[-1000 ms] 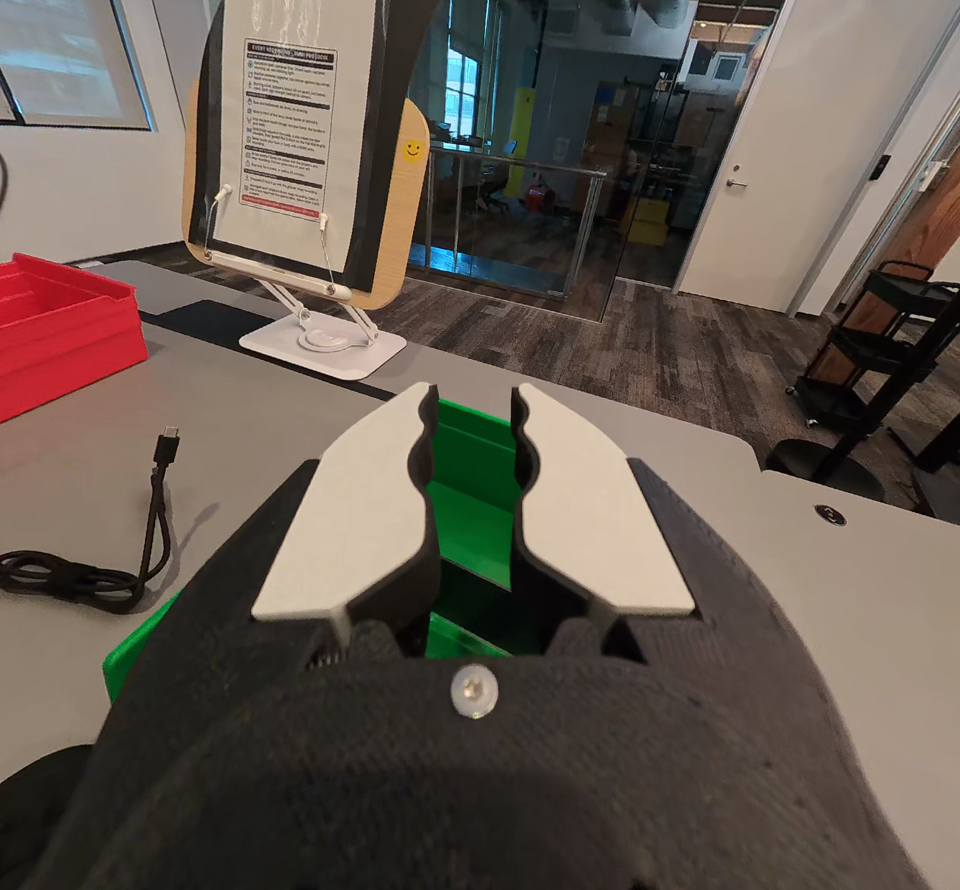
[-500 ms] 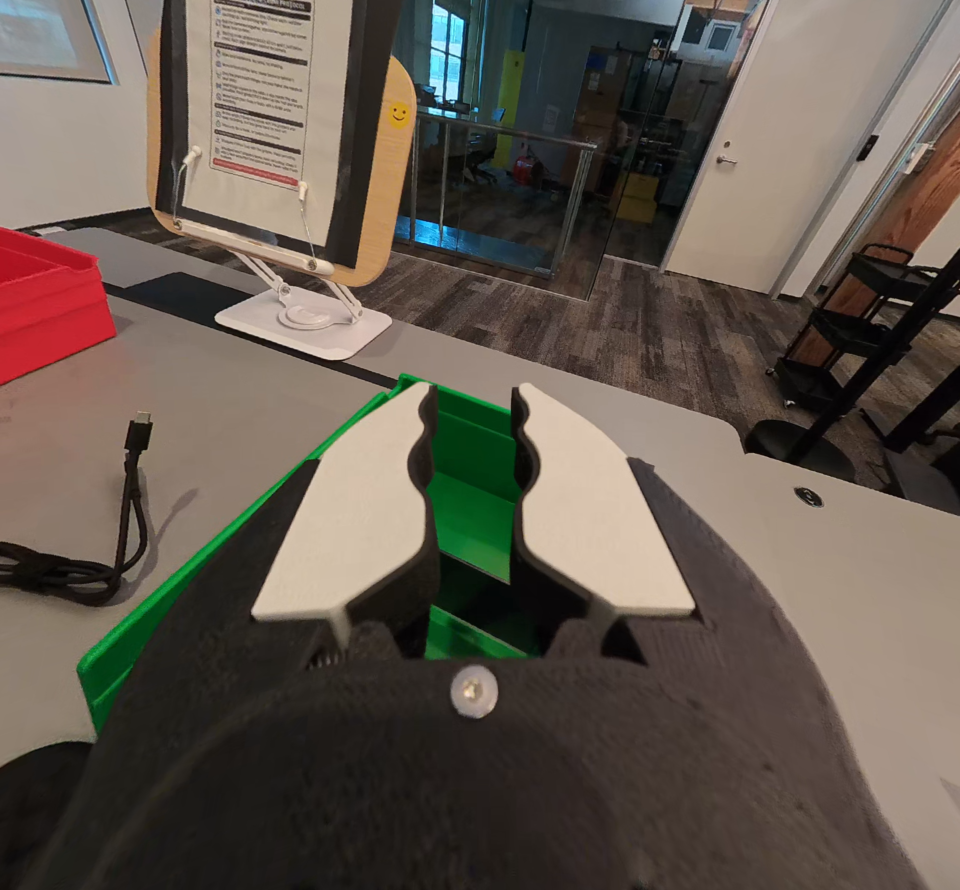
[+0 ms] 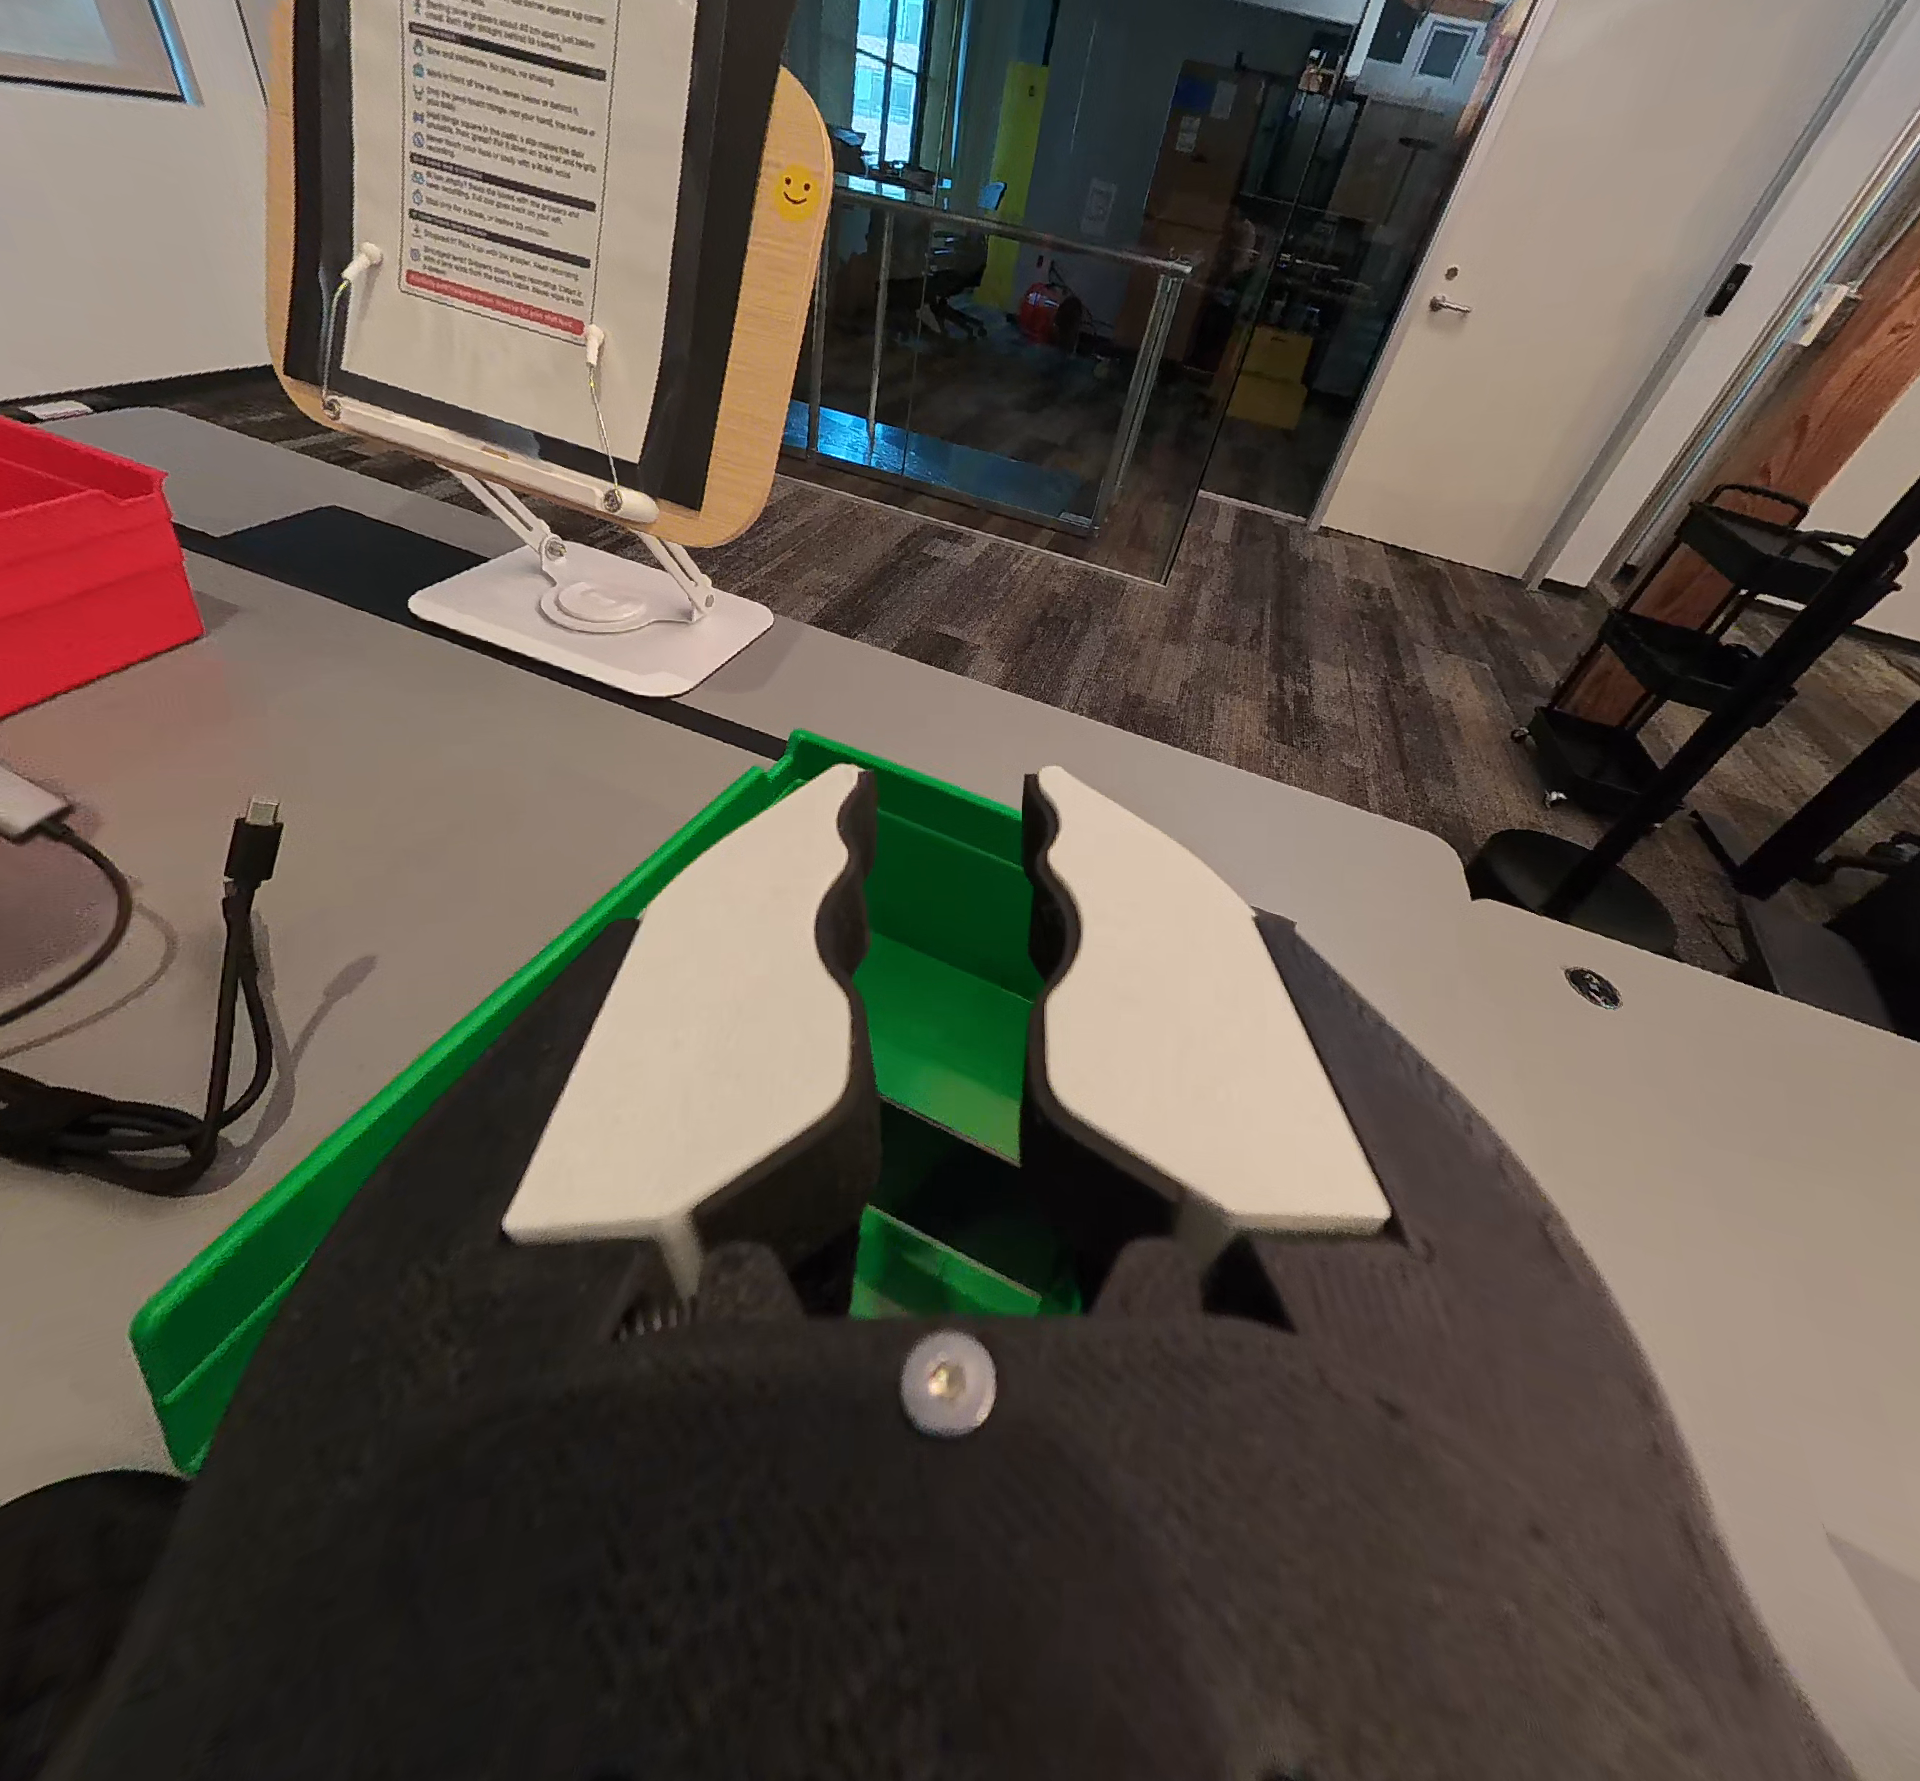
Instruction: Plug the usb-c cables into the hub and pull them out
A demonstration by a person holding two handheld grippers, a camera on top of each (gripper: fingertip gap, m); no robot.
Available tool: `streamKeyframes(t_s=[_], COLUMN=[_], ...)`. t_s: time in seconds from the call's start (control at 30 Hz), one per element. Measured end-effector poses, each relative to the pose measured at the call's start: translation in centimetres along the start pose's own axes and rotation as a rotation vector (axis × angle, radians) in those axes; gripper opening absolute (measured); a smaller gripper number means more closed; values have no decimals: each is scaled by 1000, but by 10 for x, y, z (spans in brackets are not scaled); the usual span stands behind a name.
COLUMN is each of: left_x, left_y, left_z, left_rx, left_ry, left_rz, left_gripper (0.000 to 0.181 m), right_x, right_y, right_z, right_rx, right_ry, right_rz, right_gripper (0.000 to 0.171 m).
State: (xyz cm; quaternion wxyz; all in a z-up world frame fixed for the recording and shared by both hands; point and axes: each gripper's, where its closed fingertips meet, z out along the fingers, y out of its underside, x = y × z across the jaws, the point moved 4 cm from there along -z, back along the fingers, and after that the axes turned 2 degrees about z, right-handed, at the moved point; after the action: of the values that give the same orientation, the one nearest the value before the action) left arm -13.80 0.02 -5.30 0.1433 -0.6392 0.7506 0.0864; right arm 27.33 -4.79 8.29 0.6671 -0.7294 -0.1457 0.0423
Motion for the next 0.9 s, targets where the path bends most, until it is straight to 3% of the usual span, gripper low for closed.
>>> streamKeyframes(t_s=[0.03, 0.27, 0.33, 0.43, 0.9], left_x=[-2, -15, -19, -18, 6], left_y=[2, 7, 8, 5, -53], left_z=[7, 44, 51, 54, 9], left_rx=[-20, -105, -130, -121, 150], left_ry=[8, 55, 32, 52, -27], left_rz=[11, 77, 69, 29, -102], left_gripper=[22, 23, 46, 61, 54], right_x=[-1, -2, -3, -2, -40], right_y=[0, 5, 7, 10, -6], right_z=[1, 10, 12, 13, 44], right_rx=[-4, -41, -56, -79, -91], right_ry=[-4, -12, -10, 0, -62], right_rz=[-4, -18, -26, -37, -152], right_gripper=[28, 28, 28, 28, 31])
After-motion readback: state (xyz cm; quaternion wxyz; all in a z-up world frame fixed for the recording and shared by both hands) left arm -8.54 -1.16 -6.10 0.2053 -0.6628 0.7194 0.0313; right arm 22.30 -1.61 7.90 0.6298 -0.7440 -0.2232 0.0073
